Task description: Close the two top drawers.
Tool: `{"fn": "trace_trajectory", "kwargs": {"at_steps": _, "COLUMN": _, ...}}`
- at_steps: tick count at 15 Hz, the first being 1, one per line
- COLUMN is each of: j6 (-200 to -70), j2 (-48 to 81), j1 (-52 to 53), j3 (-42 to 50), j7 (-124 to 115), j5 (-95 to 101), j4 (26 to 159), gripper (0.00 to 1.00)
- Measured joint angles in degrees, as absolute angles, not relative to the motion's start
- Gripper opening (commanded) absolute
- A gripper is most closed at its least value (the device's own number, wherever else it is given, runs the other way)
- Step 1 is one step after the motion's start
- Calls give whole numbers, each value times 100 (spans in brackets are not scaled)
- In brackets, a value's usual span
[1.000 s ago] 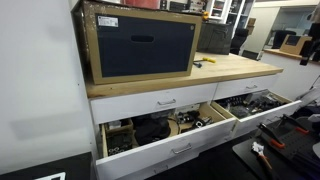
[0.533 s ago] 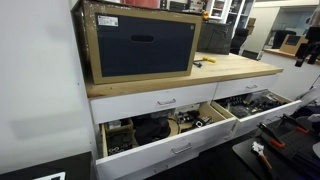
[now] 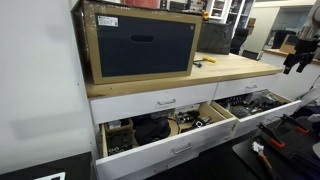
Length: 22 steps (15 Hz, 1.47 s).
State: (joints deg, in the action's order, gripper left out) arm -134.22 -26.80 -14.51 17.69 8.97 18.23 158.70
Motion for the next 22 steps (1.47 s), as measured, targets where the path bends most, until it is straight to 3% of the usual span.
{"fn": "trace_trajectory", "kwargs": {"at_steps": 15, "j6": -15409, "j2": 1077, "j1": -1855, "j3": 1935, "j7": 1347, "j5": 1837, "j4": 14503, "gripper": 100}}
{"fn": "trace_trajectory", "kwargs": {"at_steps": 16, "j6": -15491, "j2": 1322, "j1": -1861, "j3": 1935, "j7": 1368, "j5": 1883, "j4": 14405, "gripper": 75}}
{"fn": "trace_trajectory", "kwargs": {"at_steps": 18, "j6": -15642, "j2": 1787, "j1": -1864, "j3": 1935, "j7": 1428, "j5": 1996, "j4": 14191, "gripper": 66}}
{"fn": "trace_trajectory", "kwargs": {"at_steps": 22, "j6": -15929, "j2": 2563, "j1": -1875, "j3": 1941, "j7": 1477, "j5": 2221, "j4": 13805, "gripper": 34}}
